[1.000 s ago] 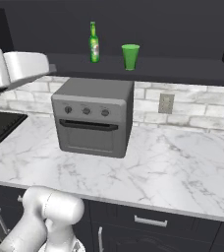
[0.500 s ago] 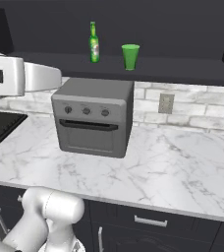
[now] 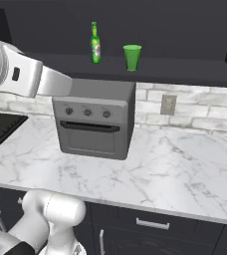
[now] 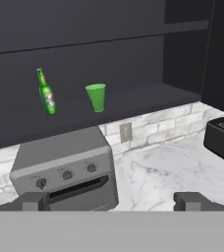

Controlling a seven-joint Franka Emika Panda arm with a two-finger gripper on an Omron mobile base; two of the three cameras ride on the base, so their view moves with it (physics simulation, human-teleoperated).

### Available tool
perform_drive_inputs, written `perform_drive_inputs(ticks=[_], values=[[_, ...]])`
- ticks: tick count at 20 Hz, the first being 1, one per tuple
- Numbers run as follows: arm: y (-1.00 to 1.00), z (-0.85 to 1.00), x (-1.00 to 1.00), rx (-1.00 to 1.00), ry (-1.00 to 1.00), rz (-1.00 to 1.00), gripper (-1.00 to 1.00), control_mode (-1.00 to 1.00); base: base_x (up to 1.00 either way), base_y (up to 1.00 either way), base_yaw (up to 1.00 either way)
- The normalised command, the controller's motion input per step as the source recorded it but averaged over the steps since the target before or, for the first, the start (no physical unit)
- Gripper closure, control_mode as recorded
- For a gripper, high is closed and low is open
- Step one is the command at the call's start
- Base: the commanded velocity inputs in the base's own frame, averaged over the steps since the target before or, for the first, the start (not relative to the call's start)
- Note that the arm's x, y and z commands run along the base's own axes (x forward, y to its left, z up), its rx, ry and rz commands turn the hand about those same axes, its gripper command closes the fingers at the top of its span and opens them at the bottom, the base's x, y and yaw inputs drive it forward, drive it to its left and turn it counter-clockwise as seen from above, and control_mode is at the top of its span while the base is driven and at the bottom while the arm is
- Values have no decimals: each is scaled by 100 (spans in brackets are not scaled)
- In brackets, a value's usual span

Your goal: Open the cabinet directly in front. Then move the beer and the cup to the dining counter with the candle on it.

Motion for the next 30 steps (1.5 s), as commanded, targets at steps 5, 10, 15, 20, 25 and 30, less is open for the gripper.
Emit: perform_drive_inputs(ticks=[5, 10, 15, 20, 25, 30], values=[[-1, 0, 1, 0, 0, 0, -100, -100, 0, 0, 0], [-17, 0, 22, 1, 2, 0, -100, -100, 0, 0, 0], [-20, 0, 50, 0, 0, 0, -100, -100, 0, 0, 0], [-21, 0, 70, 0, 3, 0, -100, -100, 0, 0, 0], [-18, -14, 68, 0, 0, 0, -100, -100, 0, 0, 0], [-18, -25, 68, 0, 0, 0, -100, -100, 0, 0, 0]])
